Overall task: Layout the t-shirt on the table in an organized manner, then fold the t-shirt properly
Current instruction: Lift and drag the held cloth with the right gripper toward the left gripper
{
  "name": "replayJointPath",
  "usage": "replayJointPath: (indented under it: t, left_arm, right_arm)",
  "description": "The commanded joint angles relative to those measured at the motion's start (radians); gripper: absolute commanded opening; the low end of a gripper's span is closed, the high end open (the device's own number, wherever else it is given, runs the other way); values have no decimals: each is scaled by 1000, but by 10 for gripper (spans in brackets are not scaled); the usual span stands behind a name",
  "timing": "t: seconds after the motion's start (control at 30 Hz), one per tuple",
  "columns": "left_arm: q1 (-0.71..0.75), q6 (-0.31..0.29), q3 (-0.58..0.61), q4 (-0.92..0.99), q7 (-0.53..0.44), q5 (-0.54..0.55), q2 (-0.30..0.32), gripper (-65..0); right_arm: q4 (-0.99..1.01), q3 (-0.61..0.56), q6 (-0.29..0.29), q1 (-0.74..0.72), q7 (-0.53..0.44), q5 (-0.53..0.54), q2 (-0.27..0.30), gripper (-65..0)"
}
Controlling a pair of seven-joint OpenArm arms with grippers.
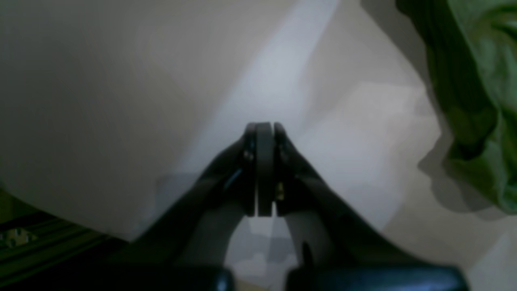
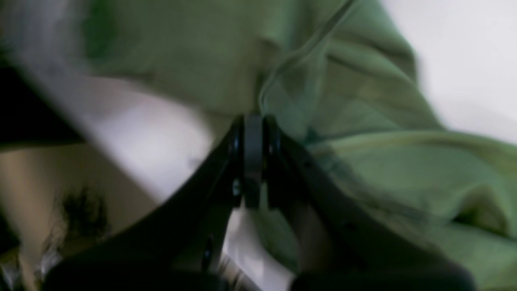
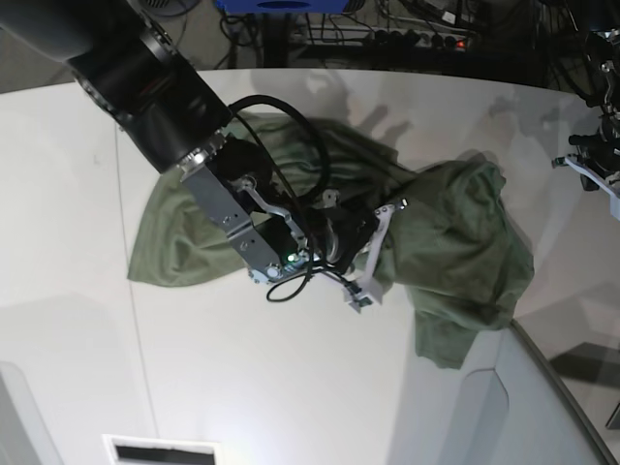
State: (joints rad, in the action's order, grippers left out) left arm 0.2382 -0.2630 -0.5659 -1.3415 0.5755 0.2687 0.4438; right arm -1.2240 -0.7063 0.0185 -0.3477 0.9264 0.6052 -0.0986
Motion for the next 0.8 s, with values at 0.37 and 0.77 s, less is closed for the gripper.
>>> replayJointPath:
  t: [0.37, 0.77]
  left_arm:
    - [-40, 4, -6, -14, -16, 2, 34, -650]
    - [-113, 4, 51, -23, -15, 8, 20, -650]
  right_arm:
    - [-520, 3, -7, 175, 357, 123, 95, -650]
    - [-504, 12, -7, 324, 205, 246, 256, -647]
